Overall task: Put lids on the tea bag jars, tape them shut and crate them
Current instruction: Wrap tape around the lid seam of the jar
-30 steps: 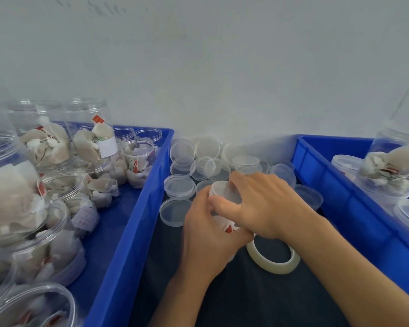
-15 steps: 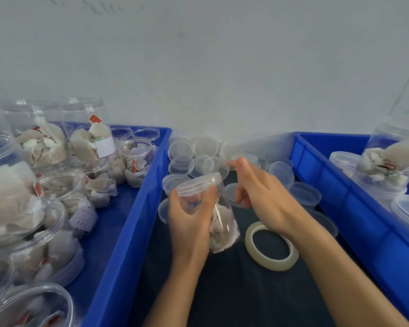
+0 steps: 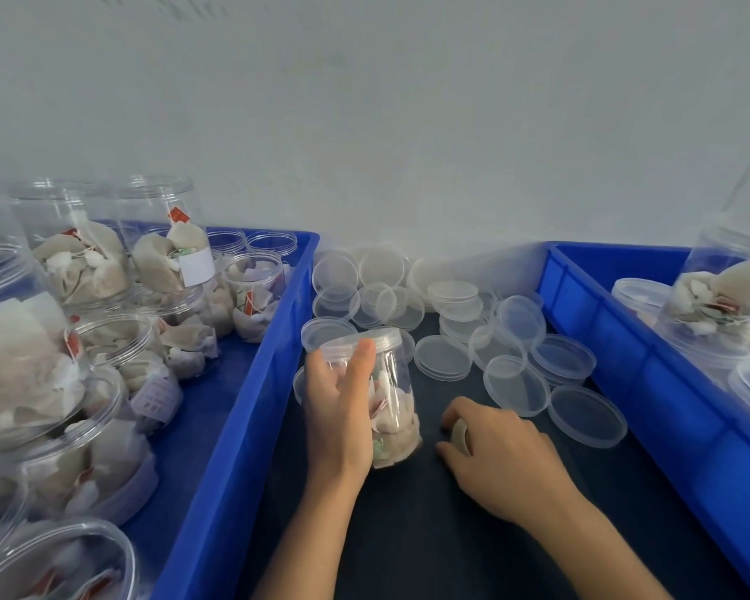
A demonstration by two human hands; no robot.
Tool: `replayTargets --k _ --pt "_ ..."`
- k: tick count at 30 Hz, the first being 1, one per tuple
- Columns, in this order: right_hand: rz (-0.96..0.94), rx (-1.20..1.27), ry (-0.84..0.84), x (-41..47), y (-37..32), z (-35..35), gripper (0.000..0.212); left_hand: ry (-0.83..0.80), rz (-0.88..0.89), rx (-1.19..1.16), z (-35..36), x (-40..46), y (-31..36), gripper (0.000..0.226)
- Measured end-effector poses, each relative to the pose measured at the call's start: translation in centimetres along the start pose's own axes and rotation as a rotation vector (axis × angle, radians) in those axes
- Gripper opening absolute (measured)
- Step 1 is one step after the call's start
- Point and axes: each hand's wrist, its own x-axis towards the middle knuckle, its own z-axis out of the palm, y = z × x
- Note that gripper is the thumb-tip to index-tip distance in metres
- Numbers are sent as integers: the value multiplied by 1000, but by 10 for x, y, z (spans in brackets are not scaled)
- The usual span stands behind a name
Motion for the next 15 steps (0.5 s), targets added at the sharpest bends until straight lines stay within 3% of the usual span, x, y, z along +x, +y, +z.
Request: replayTargets --k 5,9,15 --pt "34 98 135 -3 7 -7 6 -19 62 53 2 -1 1 19" --pt "65 356 242 -1 10 -13 10 -17 76 80 3 -2 1 28" --pt "-16 689 346 -6 5 -16 11 -143 83 158 5 -7 3 61"
